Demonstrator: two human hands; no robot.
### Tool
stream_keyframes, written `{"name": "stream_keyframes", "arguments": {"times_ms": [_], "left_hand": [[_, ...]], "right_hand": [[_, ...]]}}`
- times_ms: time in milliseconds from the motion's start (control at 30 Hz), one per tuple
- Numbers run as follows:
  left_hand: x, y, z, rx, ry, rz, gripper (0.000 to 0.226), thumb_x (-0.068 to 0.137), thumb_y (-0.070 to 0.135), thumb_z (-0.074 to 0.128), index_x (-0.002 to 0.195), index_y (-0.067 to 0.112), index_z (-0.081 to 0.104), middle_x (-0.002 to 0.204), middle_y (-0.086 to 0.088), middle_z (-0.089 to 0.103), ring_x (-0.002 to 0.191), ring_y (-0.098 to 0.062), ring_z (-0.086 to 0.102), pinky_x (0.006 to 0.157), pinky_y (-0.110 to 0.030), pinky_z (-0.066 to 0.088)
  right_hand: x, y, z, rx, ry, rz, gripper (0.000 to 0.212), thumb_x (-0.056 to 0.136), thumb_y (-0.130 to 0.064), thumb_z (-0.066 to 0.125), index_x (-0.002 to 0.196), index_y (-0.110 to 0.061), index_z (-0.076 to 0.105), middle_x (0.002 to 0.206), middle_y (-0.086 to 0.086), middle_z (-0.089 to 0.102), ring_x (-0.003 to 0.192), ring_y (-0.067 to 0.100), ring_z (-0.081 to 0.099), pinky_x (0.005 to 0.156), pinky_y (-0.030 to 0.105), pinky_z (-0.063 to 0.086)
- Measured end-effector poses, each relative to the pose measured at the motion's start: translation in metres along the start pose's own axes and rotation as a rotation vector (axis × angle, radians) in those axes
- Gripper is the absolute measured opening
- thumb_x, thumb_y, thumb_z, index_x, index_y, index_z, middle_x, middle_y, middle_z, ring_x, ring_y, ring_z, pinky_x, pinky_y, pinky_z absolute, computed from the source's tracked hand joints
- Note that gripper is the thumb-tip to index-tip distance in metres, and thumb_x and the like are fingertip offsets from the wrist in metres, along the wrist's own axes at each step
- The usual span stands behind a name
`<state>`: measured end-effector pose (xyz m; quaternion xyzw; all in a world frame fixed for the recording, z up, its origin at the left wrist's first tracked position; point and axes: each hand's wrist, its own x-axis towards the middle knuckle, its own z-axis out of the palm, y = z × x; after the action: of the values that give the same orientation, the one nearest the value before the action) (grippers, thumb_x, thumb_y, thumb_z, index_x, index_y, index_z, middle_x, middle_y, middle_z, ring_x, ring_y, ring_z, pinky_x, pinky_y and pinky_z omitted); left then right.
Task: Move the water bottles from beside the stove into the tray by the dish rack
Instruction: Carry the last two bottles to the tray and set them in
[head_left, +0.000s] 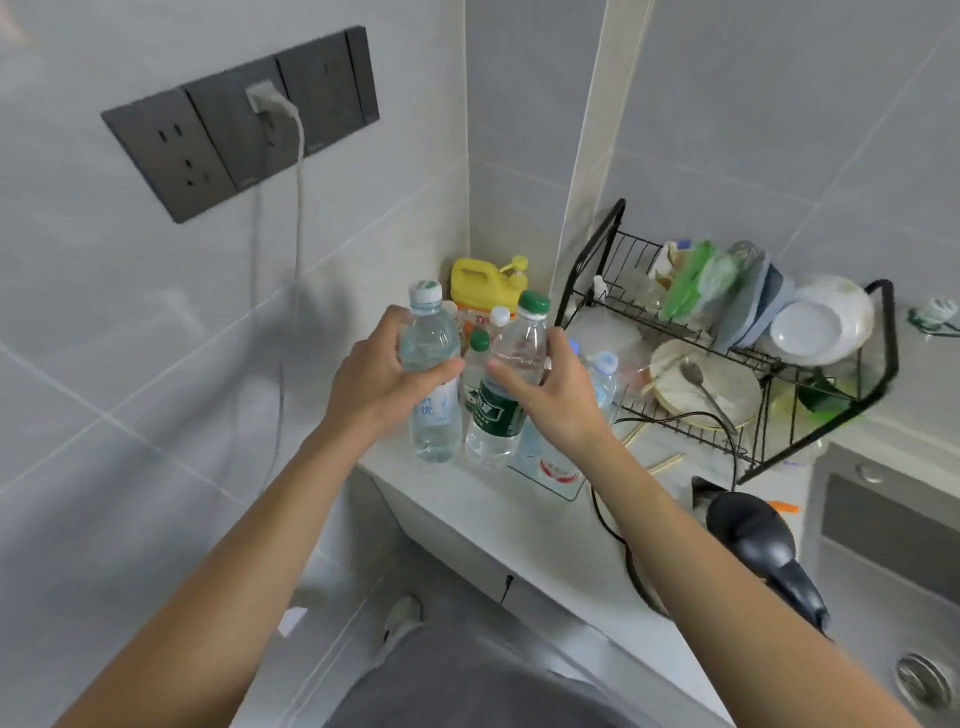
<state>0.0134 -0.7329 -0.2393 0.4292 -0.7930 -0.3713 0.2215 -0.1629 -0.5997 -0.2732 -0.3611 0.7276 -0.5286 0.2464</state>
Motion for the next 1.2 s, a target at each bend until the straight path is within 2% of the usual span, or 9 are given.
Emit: {"name": "stream_keyframes", "arguments": {"times_ms": [233, 367, 467, 533, 633, 767, 967, 1100, 1200], "left_hand": [[0.070, -0.030, 0.019, 0.184, -0.088, 0.053, 0.080, 0.059, 0.080, 0.068, 0.129, 0.045, 0.048, 0.104, 0.009, 0.074, 0.102, -0.028, 0.072, 0.089, -0.046, 0.060], [0.100, -0.047, 0.032, 0.252, -0.178, 0.064, 0.078, 0.058, 0.078, 0.074, 0.125, 0.044, 0.053, 0.099, 0.010, 0.074, 0.100, -0.028, 0.072, 0.084, -0.040, 0.060], [0.117, -0.057, 0.038, 0.321, -0.256, 0.057, 0.067, 0.058, 0.073, 0.079, 0.111, 0.037, 0.059, 0.084, 0.013, 0.066, 0.092, -0.026, 0.072, 0.074, -0.036, 0.059], [0.125, -0.063, 0.044, 0.331, -0.313, 0.056, 0.067, 0.059, 0.071, 0.081, 0.112, 0.033, 0.064, 0.093, 0.007, 0.073, 0.093, -0.026, 0.073, 0.079, -0.040, 0.063], [0.129, -0.073, 0.053, 0.289, -0.373, 0.092, 0.060, 0.064, 0.062, 0.084, 0.114, 0.033, 0.065, 0.103, 0.006, 0.076, 0.097, -0.025, 0.074, 0.080, -0.038, 0.062], [0.127, -0.082, 0.062, 0.288, -0.399, 0.112, 0.062, 0.063, 0.063, 0.086, 0.117, 0.039, 0.067, 0.105, 0.010, 0.077, 0.098, -0.023, 0.074, 0.076, -0.033, 0.057], [0.128, -0.092, 0.074, 0.275, -0.437, 0.112, 0.059, 0.057, 0.056, 0.089, 0.106, 0.040, 0.060, 0.078, 0.021, 0.062, 0.096, -0.024, 0.072, 0.068, -0.029, 0.045], [0.130, -0.103, 0.079, 0.265, -0.486, 0.147, 0.061, 0.058, 0.055, 0.091, 0.107, 0.038, 0.059, 0.082, 0.022, 0.062, 0.090, -0.021, 0.066, 0.071, -0.032, 0.047], [0.131, -0.105, 0.080, 0.232, -0.487, 0.183, 0.050, 0.068, 0.054, 0.091, 0.100, 0.033, 0.059, 0.087, 0.018, 0.070, 0.086, -0.018, 0.066, 0.073, -0.036, 0.052]], "right_hand": [[0.046, 0.012, 0.031, -0.280, 0.043, 0.033, 0.061, 0.076, -0.055, 0.089, 0.119, -0.024, 0.057, 0.107, -0.012, 0.072, 0.097, 0.012, 0.069, 0.082, 0.040, 0.060], [0.059, 0.019, 0.045, -0.446, 0.069, 0.082, 0.068, 0.061, -0.074, 0.080, 0.107, -0.039, 0.044, 0.099, -0.011, 0.069, 0.089, 0.017, 0.065, 0.067, 0.034, 0.048], [0.064, 0.026, 0.056, -0.589, 0.074, 0.097, 0.075, 0.065, -0.062, 0.088, 0.123, -0.038, 0.047, 0.098, -0.009, 0.064, 0.088, 0.022, 0.060, 0.069, 0.036, 0.047], [0.065, 0.031, 0.060, -0.612, 0.087, 0.103, 0.078, 0.065, -0.054, 0.092, 0.129, -0.035, 0.051, 0.096, -0.010, 0.060, 0.086, 0.020, 0.055, 0.070, 0.035, 0.047], [0.065, 0.036, 0.066, -0.635, 0.066, 0.146, 0.062, 0.066, -0.048, 0.094, 0.109, -0.023, 0.057, 0.095, -0.003, 0.066, 0.087, 0.027, 0.063, 0.070, 0.038, 0.052], [0.064, 0.041, 0.071, -0.734, 0.022, 0.158, 0.057, 0.071, -0.046, 0.091, 0.097, -0.027, 0.044, 0.098, 0.002, 0.067, 0.092, 0.031, 0.064, 0.067, 0.037, 0.044], [0.057, 0.051, 0.078, -0.826, -0.004, 0.115, 0.073, 0.072, -0.040, 0.090, 0.125, -0.034, 0.040, 0.111, 0.006, 0.070, 0.094, 0.035, 0.065, 0.067, 0.036, 0.040], [0.061, 0.052, 0.076, -0.868, -0.017, 0.134, 0.044, 0.079, -0.031, 0.089, 0.108, -0.017, 0.059, 0.106, 0.005, 0.066, 0.096, 0.034, 0.065, 0.072, 0.041, 0.053], [0.064, 0.048, 0.069, -0.884, -0.029, 0.126, 0.037, 0.080, -0.026, 0.089, 0.106, -0.014, 0.065, 0.106, 0.007, 0.066, 0.096, 0.034, 0.065, 0.077, 0.045, 0.058]]}}
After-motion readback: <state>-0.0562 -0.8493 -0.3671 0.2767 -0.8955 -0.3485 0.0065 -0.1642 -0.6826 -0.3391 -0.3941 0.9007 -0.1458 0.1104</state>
